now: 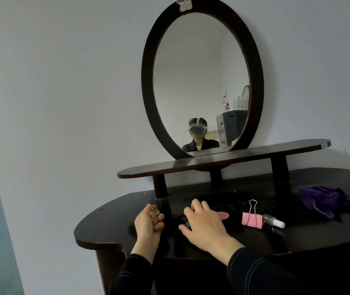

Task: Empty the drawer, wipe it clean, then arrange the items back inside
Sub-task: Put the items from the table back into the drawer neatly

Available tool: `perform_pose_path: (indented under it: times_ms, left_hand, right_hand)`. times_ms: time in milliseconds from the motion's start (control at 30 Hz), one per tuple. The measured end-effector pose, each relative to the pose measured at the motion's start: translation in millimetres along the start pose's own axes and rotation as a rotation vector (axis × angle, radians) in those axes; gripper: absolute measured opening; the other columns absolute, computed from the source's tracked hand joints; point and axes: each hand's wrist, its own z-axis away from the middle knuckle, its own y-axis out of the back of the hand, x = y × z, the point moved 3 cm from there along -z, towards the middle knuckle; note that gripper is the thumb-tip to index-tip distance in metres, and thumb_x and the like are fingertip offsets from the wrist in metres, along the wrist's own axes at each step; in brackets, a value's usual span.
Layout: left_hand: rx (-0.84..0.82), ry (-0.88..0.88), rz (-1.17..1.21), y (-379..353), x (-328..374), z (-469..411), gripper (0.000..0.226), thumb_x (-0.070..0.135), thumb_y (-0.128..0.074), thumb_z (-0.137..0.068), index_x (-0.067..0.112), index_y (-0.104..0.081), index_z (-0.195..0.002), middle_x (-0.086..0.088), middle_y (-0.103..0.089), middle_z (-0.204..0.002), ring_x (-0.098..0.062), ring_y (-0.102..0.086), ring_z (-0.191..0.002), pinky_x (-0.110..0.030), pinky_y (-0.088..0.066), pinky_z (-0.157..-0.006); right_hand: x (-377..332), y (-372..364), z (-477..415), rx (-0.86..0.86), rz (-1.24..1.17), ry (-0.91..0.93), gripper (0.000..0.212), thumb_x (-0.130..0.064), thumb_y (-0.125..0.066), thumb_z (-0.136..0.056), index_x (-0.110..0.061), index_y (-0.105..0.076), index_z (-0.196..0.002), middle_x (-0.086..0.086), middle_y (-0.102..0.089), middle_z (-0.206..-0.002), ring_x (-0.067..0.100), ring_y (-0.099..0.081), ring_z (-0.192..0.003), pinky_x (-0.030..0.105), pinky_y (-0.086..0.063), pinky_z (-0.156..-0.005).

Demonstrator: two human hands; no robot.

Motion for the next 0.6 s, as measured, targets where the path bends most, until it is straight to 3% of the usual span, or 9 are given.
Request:
perform_pose_path:
  times_ms: [133,333,500,600]
  left_hand:
    - [-0.01,0.082,0.21,5.7,1.4,0.6,0.019,0.018,-0.043,-0.101,0.008,-0.05,-0.087,-0.005,-0.047,-0.064,-0.011,-0.044,-0.039,-0.017,-0.022,-0.027]
    - [-0.011,0.087,0.179,5.3,-0.2,-0.1,0.014,0.016,-0.047,-0.1,0.007,-0.051,-0.09,-0.005,-0.049,-0.065,-0.013,-0.045,-0.041,-0.017,-0.024,-0.028]
    - [-0.017,0.055,0.097,3.3,-0.3,0.7,0.012,0.011,-0.049,-0.098,0.006,-0.054,-0.087,-0.006,-0.049,-0.065,-0.013,-0.045,-0.042,-0.017,-0.024,-0.029]
    - [-0.011,0.024,0.04,0.6,-1.4,2.0,0.011,0.009,-0.05,-0.098,0.005,-0.056,-0.089,-0.007,-0.049,-0.068,-0.013,-0.045,-0.043,-0.018,-0.024,-0.03]
  right_hand:
    - [-10.0,-9.9,-13.4,0.004,0.094,-0.001,0.047,-0.054,-0.047,-0.097,-0.016,-0.058,-0.121,0.008,-0.05,-0.129,0.029,-0.046,-0.117,0.04,-0.043,-0.091]
    - [-2.3,-24.5,-19.9,-0.147,0.01,-0.119,0.038,-0.052,-0.045,-0.1,-0.023,-0.057,-0.122,0.004,-0.053,-0.127,0.027,-0.047,-0.117,0.04,-0.042,-0.093]
    - [-1.3,-23.5,-18.9,-0.153,0.035,-0.149,0.038,-0.053,-0.044,-0.101,-0.024,-0.056,-0.122,0.003,-0.054,-0.123,0.025,-0.048,-0.115,0.038,-0.043,-0.093]
    - [-5.2,-22.6,-17.1,-0.168,0.052,-0.131,0.037,-0.05,-0.043,-0.103,-0.02,-0.053,-0.121,0.005,-0.051,-0.122,0.027,-0.051,-0.111,0.035,-0.044,-0.08]
